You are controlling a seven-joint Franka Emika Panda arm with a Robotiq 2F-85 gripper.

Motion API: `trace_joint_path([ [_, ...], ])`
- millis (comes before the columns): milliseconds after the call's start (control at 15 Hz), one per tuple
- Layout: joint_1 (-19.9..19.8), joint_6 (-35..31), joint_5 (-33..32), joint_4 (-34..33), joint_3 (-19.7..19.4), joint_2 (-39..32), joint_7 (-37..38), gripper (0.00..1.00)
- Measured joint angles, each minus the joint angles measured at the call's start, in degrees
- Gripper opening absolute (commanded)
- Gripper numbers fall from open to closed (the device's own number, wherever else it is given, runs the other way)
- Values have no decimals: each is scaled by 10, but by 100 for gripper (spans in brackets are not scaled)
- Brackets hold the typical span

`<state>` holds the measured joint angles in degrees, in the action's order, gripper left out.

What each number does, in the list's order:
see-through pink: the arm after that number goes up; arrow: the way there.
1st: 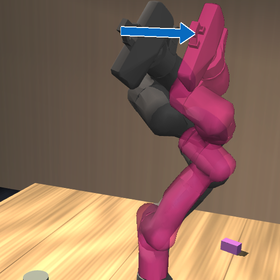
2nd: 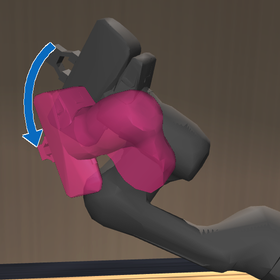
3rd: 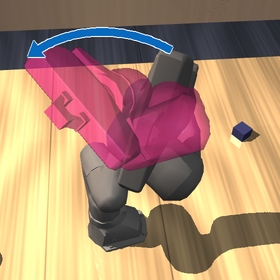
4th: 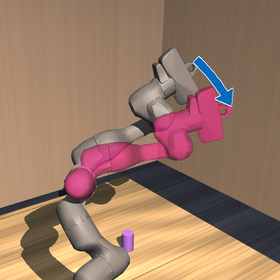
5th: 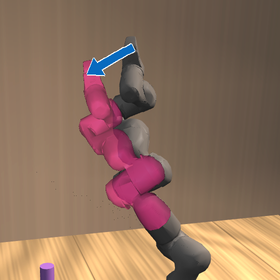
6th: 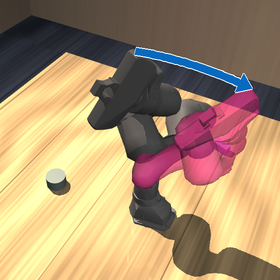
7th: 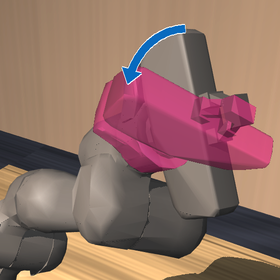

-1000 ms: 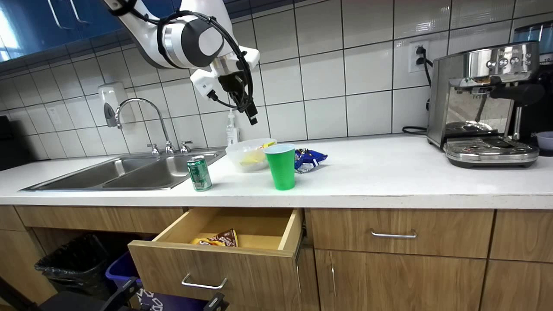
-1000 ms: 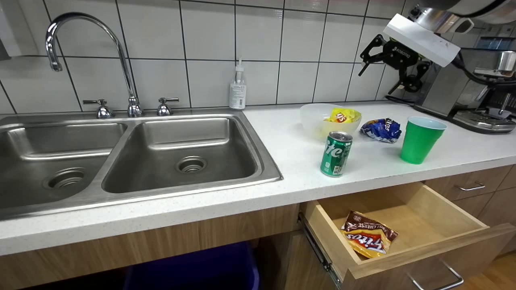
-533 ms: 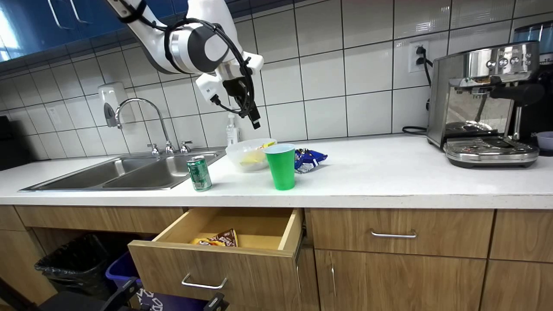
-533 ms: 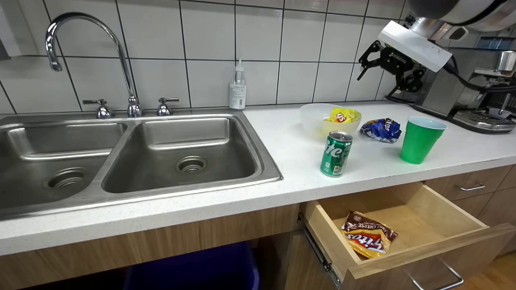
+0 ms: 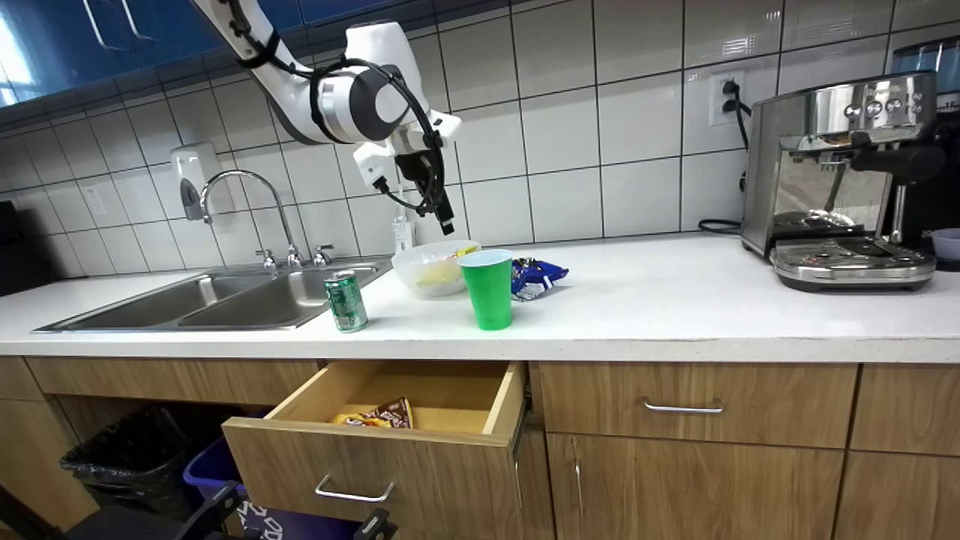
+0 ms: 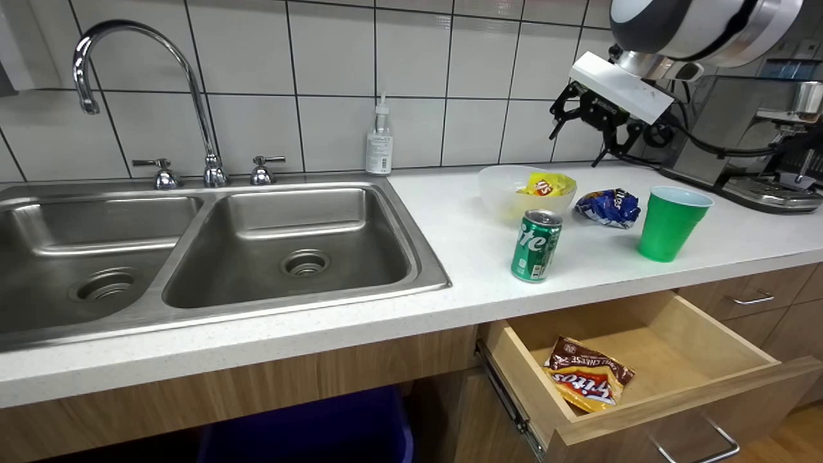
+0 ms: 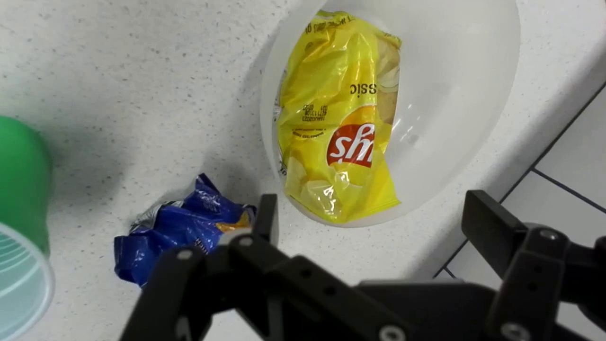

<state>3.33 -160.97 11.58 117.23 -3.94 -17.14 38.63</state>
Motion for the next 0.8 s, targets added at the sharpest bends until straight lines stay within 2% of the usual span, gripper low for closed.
trace_joint_path([
  [333,9,66,0,-66,-3,-35,21,100],
  [800,27,89,-17,-129,-26,-89,76,100],
])
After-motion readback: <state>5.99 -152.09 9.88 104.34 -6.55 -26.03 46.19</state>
